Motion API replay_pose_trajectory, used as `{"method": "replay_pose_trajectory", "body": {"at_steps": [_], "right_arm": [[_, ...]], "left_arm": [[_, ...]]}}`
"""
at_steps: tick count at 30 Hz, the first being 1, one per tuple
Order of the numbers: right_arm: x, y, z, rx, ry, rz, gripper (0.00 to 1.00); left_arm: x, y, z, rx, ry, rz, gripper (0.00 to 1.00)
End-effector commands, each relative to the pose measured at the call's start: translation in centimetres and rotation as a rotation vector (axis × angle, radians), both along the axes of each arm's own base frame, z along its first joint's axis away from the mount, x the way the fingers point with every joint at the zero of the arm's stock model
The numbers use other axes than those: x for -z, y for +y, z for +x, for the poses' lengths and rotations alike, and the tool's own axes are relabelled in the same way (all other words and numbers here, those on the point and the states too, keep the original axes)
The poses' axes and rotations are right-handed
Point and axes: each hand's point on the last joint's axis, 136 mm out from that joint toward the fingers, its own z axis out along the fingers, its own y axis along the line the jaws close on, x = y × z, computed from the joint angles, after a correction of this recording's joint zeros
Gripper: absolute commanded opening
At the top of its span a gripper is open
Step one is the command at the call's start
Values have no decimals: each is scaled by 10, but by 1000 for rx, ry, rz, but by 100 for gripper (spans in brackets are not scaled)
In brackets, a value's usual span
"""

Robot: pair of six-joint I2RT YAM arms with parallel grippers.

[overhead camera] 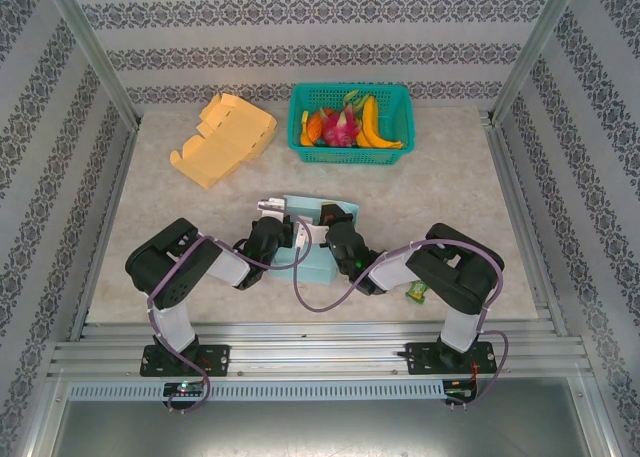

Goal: Fold the paper box

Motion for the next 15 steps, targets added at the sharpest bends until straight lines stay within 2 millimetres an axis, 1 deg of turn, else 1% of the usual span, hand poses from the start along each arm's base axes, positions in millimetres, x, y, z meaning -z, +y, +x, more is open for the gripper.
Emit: {"method": "replay_pose_trajectory", "body": {"at_steps": [1, 3, 6, 8, 9, 12, 14, 15], "right_arm": [[-1, -9, 3, 41, 13, 47, 0], [0, -8, 2, 34, 17, 48, 0], [0, -4, 0, 12, 17, 61, 0], [-5, 0, -2, -5, 11, 100, 7], [-7, 2, -4, -20, 16, 116, 8], [-15, 6, -11, -66, 50, 180, 18], [-24, 7, -18, -98, 76, 234, 26], [-27, 7, -22, -111, 90, 256, 33]], "left_arm": [[-9, 40, 11, -220, -48, 4, 0], [-8, 43, 11, -234, -47, 10, 0], [-7, 41, 14, -234, -36, 22, 0], [-7, 36, 16, -210, -35, 21, 0], [-8, 33, 16, -195, -39, 19, 0], [-8, 20, 18, -119, -43, 20, 0], [-7, 13, 19, -74, -38, 29, 0], [-6, 9, 18, -48, -35, 34, 0]]}}
